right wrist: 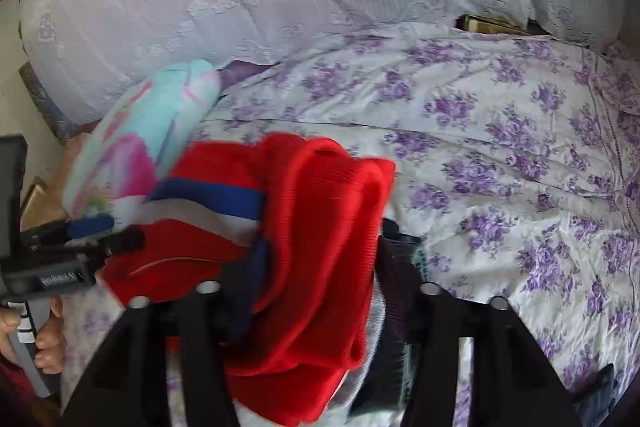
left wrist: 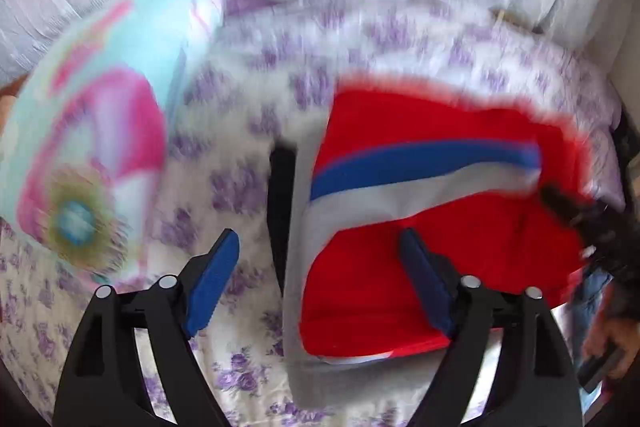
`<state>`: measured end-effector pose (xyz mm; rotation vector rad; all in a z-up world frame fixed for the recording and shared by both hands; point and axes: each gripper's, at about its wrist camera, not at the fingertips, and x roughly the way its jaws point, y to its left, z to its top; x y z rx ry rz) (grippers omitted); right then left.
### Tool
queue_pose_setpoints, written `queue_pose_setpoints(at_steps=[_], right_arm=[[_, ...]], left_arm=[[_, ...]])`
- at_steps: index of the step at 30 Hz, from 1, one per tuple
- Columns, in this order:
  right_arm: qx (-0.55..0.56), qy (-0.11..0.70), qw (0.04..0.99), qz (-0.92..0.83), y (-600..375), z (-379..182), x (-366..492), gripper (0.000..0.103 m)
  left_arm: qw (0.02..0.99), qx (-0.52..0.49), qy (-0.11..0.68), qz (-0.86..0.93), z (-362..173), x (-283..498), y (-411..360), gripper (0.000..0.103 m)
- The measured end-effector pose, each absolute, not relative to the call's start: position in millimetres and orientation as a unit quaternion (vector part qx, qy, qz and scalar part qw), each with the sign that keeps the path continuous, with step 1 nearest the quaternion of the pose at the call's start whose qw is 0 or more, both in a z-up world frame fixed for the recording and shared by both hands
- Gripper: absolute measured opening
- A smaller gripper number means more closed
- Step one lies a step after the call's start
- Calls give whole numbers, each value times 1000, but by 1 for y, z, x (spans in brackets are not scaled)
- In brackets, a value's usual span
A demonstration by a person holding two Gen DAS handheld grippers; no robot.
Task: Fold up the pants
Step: 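Lift the folded pants with both grippers and carry them onto the grey clothes stack, then release the folded pants on the stack with both grippers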
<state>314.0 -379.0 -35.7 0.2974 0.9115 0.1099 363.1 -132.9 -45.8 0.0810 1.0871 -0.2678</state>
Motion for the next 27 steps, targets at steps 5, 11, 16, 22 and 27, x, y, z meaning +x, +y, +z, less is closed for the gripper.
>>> queue_pose_setpoints(at_steps=[5, 11, 16, 22, 27], right_arm=[[208, 429, 876, 71, -394, -41, 307, 80], [234, 346, 908, 33, -399, 13, 244, 92], [208, 378, 902, -30, -379, 0, 167, 97], [117, 460, 880, -18, -325, -27, 100, 97], [11, 411, 911, -35, -295, 23, 74, 99]], left_arm=[[862, 32, 493, -114, -46, 357, -122, 95], [882, 62, 454, -109, -15, 315, -122, 93], [896, 84, 423, -106, 7, 247, -123, 94], [897, 84, 422, -105, 23, 175, -119, 98], [901, 71, 418, -93, 45, 140, -106, 98]])
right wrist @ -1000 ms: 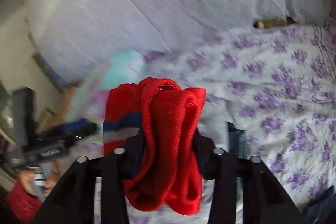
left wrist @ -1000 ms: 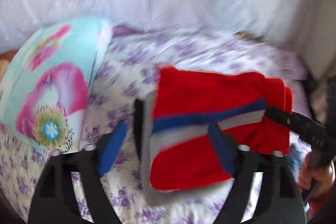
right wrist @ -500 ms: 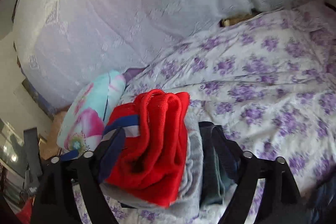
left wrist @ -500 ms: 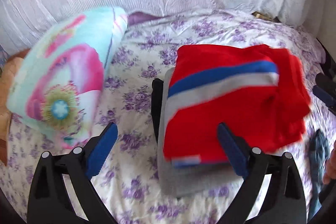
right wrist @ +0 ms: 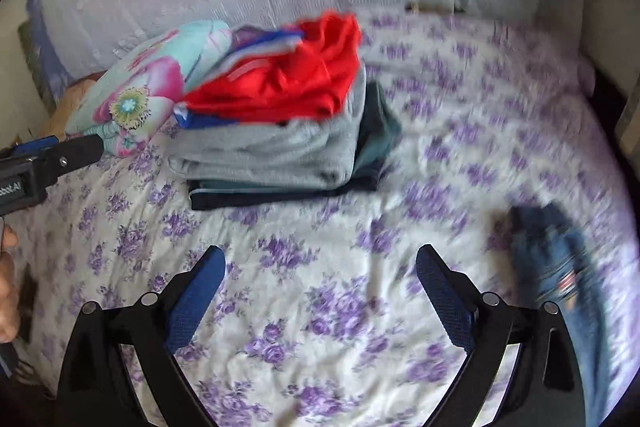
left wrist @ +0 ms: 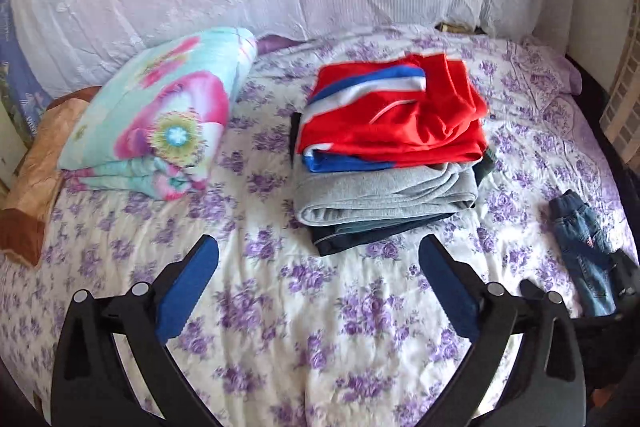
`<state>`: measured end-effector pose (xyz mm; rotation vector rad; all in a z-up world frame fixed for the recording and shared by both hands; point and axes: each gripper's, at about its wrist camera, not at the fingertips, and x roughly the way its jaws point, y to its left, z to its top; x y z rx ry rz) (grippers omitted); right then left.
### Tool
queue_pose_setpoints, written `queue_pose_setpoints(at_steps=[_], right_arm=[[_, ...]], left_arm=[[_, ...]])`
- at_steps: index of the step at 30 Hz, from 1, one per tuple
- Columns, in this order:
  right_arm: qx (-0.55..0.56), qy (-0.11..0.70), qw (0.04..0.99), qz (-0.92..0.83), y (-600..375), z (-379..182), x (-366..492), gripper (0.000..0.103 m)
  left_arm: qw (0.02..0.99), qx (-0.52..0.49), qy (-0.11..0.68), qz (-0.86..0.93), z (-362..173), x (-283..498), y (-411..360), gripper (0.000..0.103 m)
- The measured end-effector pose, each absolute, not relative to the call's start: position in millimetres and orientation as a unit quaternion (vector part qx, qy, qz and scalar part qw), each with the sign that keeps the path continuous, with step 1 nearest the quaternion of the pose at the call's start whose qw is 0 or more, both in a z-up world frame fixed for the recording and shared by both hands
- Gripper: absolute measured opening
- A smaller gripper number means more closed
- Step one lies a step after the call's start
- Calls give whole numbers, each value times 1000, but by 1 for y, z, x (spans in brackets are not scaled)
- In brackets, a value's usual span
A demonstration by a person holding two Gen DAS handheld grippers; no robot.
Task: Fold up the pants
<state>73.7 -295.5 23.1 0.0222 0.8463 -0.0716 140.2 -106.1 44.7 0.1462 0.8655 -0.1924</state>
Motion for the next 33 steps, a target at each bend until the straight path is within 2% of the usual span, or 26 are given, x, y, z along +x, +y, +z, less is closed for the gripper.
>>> queue_pose_setpoints(at_steps=[5, 9, 15, 22, 33], right_arm=[[3, 322, 946, -36, -288, 104, 64, 99], [23, 299, 954, -29, -288, 132, 60, 99], [19, 295, 955, -21, -280, 136, 49, 99], [29, 292, 956, -22, -284, 137, 43, 99], [43, 296, 954, -21, -287, 137, 40, 99]], left_arm=[[915, 68, 392, -75, 83, 123, -97, 98], [919, 47, 382, -80, 111, 112, -92, 98], [918, 26, 386, -91, 126, 103, -90, 98], [936, 50, 338, -83, 136, 86, -99, 98], [923, 15, 377, -83, 133, 89, -90, 98]])
